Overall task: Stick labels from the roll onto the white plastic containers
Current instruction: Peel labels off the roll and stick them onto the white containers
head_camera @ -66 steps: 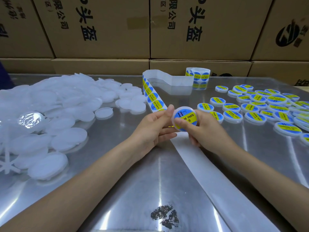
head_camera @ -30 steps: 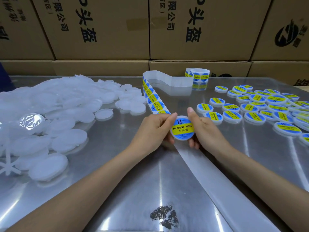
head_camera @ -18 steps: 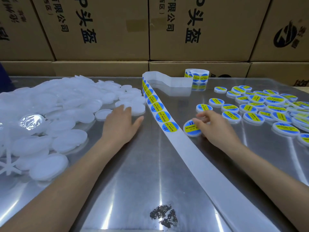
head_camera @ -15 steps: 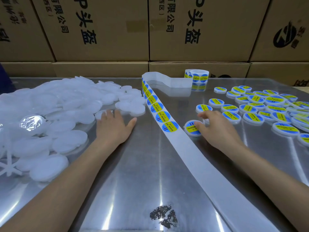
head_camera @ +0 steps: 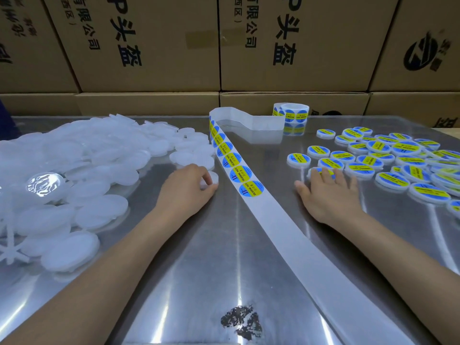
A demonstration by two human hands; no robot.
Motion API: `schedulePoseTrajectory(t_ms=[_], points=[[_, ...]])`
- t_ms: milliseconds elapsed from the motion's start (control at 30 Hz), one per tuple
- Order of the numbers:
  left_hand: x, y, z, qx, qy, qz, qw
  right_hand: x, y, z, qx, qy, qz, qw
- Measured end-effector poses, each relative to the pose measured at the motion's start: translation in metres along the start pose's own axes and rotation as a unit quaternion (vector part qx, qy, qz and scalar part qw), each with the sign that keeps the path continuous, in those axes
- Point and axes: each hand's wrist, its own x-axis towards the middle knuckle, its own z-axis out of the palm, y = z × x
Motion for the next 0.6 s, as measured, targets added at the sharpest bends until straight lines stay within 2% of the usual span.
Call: schedulePoseTrajectory(t_ms=[67, 167, 300, 433, 600], points=[[0.000, 0.001, 0.003, -0.009, -0.011, 0.001, 1.000, 0.001, -0.001, -0.001, 0.033, 0.033, -0.038, 0.998], [0.000, 0.003, 0.004, -0.056, -0.003, 0.003, 0.998, -0.003, -0.012, -0.005, 0.127, 0.079, -0.155, 0.977], [0.000, 0.011, 0.000, -0.149, 0.064, 0.011, 0.987, -0.012, -0.024, -0.006, 0.189, 0.059, -0.284, 0.938], [0.001, 0.013, -0.001, -0.168, 0.082, 0.004, 0.982, -0.015, -0.025, -0.007, 0.206, 0.031, -0.303, 0.930], [0.001, 0.003, 0.007, -0.080, 0.002, -0.001, 0.997, -0.015, -0.026, -0.008, 0.217, 0.043, -0.285, 0.933]])
